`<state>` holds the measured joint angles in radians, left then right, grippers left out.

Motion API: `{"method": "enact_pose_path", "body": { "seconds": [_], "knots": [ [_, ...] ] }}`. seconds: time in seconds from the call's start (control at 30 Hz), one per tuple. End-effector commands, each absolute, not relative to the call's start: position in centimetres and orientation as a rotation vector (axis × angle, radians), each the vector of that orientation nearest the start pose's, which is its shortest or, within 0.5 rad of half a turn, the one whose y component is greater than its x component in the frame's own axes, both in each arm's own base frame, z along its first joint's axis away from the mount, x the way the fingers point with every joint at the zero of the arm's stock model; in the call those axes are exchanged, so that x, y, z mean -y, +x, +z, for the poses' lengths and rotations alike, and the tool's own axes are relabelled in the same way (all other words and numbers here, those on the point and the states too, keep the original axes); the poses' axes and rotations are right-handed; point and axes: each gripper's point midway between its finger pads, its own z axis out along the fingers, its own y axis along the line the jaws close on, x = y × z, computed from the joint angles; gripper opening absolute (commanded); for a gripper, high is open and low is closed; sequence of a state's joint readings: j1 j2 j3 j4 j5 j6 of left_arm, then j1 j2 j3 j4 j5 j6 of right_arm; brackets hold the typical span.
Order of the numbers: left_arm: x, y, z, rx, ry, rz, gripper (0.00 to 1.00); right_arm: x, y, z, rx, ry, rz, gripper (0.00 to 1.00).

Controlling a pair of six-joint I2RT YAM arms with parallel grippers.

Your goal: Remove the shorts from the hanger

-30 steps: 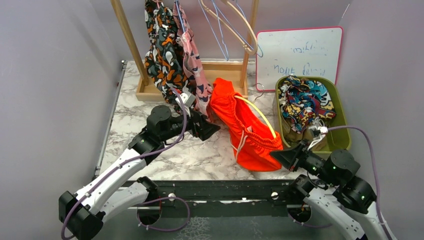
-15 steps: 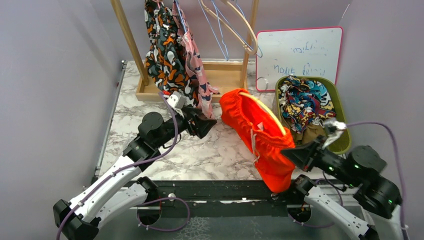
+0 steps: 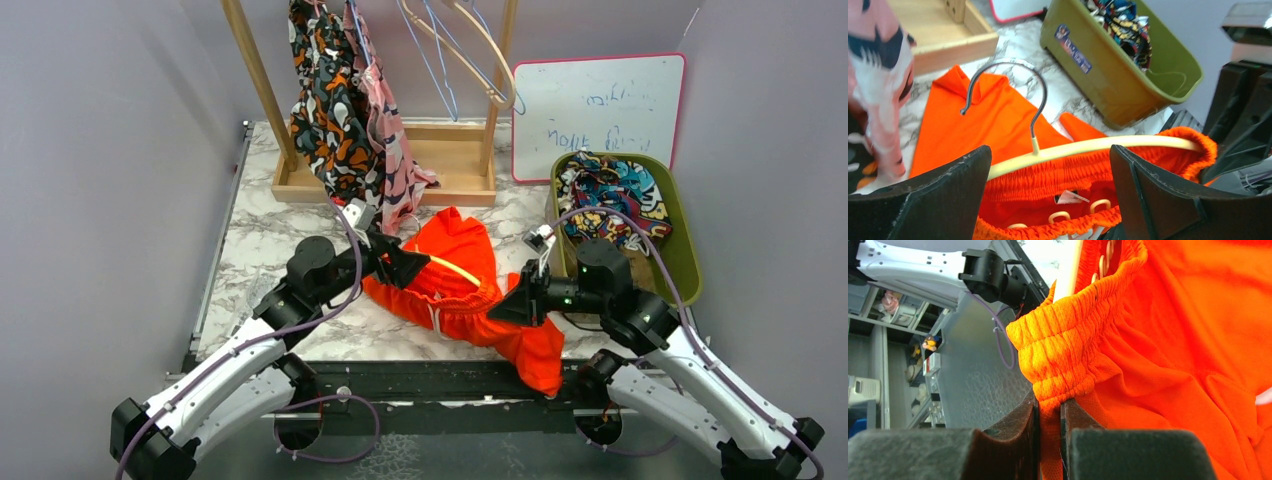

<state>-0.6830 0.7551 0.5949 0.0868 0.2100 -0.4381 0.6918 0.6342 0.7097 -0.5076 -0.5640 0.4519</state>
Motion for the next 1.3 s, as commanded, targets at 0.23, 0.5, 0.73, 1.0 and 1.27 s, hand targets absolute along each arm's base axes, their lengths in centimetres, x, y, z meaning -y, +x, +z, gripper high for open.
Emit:
{"method": "enact_pose_path", "body": {
  "seconds": [0.23,0.5,0.73,1.0,1.27],
  "knots": [
    [22.8,24.1,22.9,-1.788,0.189,-0.883,0.80,-24.7,9.8,24.7,-1.853,-0.812,1.390,0.01],
    [23.3,24.6,21.0,-1.864,0.185,-0.859,0.59,-24.9,10.2,24.1,-1.856,-0.828,1.370,0.01],
    [24.5,22.8,22.2,-1.813,0.251,-0.998,0.25,-24.9,10.8,23.5,-1.874,-0.814,1.343,0.01],
    [23.0,22.7,22.0,-1.834,0.257,-0.904,0.00,-24.9,11.8,23.9,-1.863,-0.771,1.304,0.14],
    [19.5,23.7,24.4,-1.777,0.199,-0.711,0.00,-24.6,14.2,26.4,-1.853,-0.731,1.166,0.65]
  ]
}}
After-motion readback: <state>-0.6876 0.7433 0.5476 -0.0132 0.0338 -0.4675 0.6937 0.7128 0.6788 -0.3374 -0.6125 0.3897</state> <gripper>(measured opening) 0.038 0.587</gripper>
